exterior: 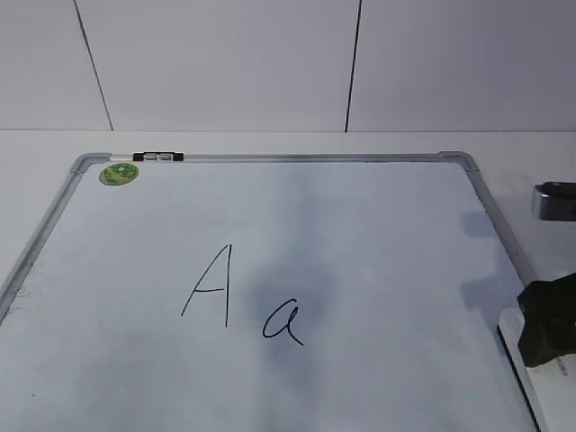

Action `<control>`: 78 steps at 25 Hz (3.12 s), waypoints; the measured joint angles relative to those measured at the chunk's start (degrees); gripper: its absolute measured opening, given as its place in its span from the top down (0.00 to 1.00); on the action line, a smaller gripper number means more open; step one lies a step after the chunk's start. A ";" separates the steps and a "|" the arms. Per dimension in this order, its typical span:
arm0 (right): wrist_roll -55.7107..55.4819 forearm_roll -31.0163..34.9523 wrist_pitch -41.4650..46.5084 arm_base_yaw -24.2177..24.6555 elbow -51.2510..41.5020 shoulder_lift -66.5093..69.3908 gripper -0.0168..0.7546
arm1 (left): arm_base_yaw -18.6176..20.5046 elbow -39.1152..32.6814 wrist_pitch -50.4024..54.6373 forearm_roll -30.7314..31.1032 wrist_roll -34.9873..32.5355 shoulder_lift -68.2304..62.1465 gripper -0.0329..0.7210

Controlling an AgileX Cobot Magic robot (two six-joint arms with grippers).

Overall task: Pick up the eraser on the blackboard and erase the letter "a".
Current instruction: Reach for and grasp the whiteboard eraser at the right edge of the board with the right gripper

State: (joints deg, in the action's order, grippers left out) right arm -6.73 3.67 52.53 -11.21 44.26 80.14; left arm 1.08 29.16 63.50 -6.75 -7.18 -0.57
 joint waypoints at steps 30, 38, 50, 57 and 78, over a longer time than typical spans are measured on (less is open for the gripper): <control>-0.22 -0.13 0.87 0.00 0.22 4.12 0.13 | 0.00 0.00 0.00 0.00 0.00 0.00 0.63; -0.34 -0.13 0.58 0.00 0.22 4.67 0.14 | 0.00 0.00 0.00 0.00 0.00 0.00 0.63; -0.60 -0.13 -1.14 0.00 0.22 6.23 0.16 | 0.00 0.00 0.00 0.00 0.00 0.00 0.63; -0.72 -0.13 -2.10 0.00 0.22 6.36 0.17 | 0.00 0.00 0.00 0.00 0.00 0.00 0.63; -0.93 -0.38 -3.36 0.00 0.22 7.96 0.20 | 0.00 0.00 0.00 0.00 0.00 0.00 0.63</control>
State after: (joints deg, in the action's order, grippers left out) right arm -7.66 3.30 49.17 -11.21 44.49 88.10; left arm 1.08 29.16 63.50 -6.75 -7.18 -0.57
